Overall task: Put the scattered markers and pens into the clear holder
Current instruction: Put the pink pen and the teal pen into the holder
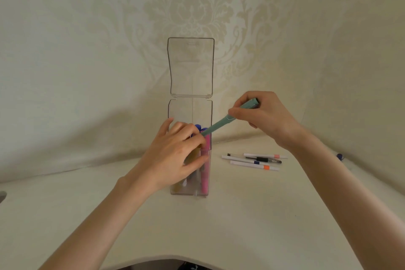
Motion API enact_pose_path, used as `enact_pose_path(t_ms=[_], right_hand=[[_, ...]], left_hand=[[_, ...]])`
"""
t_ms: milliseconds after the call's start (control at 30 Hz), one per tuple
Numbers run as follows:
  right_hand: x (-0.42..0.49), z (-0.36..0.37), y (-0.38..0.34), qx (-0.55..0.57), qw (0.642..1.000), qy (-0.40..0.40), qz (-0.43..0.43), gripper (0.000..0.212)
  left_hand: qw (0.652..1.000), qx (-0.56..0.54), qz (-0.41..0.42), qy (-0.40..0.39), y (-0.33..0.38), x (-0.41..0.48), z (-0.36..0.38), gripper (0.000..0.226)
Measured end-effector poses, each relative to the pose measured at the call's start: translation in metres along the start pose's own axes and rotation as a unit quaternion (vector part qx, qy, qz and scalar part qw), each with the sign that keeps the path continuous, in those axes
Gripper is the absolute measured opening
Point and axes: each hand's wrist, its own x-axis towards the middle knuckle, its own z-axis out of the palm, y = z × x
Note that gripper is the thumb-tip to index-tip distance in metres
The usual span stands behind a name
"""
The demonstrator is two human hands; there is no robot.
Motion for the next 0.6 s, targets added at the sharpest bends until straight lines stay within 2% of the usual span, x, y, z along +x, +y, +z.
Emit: enact_pose_path(t_ms=[100,233,333,400,467,600], right_hand=[[0.01,0.001,-0.011,-0.05,0.998,-0.038,-0.007,0.01],[0.018,0.005,-0.02,-0.115,0.981,-0.155,0.016,0.01],[0.017,0.023,-0.021,-0.166,0.961,-0.222,0.014,0.013],[0.016,0.036,-0.02,-0.203,0.953,-0.226,0.003,0.017],[0.014,0.043,-0.015,-0.214,0.957,-0.197,0.007,0.02],[0.006,0.045,-0.007,-0.218,0.967,-0.128,-0.024,0.009]], left_hand=[[0.998,-0.038,-0.037,0.031,-0.001,-0.002,0.004,0.033],[0.989,-0.096,-0.107,0.021,-0.004,-0.007,0.007,0.043],[0.992,-0.077,-0.091,0.031,-0.01,-0.014,0.009,0.053],[0.995,-0.056,-0.072,0.049,-0.013,-0.021,0.007,0.057],[0.996,-0.047,-0.06,0.051,-0.016,-0.029,0.006,0.061],[0.992,-0.074,-0.083,0.055,-0.02,-0.037,0.007,0.056]])
